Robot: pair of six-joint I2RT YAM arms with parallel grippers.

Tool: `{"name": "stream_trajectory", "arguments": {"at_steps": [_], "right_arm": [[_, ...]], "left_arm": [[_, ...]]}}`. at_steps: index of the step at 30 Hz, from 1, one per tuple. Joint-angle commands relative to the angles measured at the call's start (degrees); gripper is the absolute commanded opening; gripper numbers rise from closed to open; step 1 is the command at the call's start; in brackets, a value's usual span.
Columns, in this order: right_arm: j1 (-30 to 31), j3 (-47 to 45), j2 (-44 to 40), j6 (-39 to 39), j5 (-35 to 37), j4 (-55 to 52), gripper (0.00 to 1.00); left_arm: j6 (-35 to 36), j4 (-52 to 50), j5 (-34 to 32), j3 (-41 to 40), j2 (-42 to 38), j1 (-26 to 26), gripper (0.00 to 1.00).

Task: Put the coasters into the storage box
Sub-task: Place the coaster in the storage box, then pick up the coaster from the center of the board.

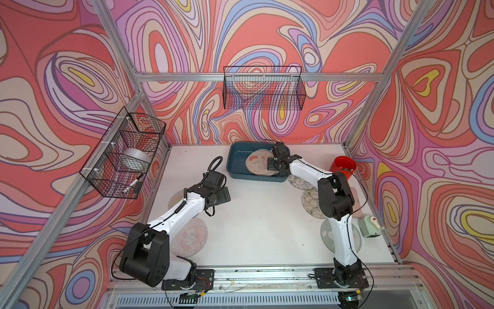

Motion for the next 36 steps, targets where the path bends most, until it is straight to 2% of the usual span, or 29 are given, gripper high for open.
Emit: {"name": "stream_trajectory", "arguments": {"at_steps": [1, 11, 17, 22, 36], "right_arm": [[-0.2, -3.0, -7.1, -0.5, -1.1, 3.7, 0.66], [-0.2, -15.8, -18.9, 0.4, -11.5, 8.6, 0.67], [-0.1, -21.5, -22.7, 1.8, -14.5, 10.5, 0.67], [0.0, -23.1, -24.4, 2.3, -15.6, 10.2, 0.67], [0.4, -23.9, -24.1, 3.1, -17.1, 9.7, 0.67]], "left_arm": [[0.2, -5.7, -4.0, 2.4, 2.5, 1.3, 1.0], [-0.1, -7.3, -3.7, 5.6, 9.5, 7.0, 1.0], [-0.2, -7.3, -2.3, 7.6, 13.8, 9.8, 0.98], [-1.1, -7.8, -1.9, 8.1, 16.1, 12.2, 0.93], [-1.6, -8.8, -1.8, 7.9, 19.8, 16.3, 0.87]]}}
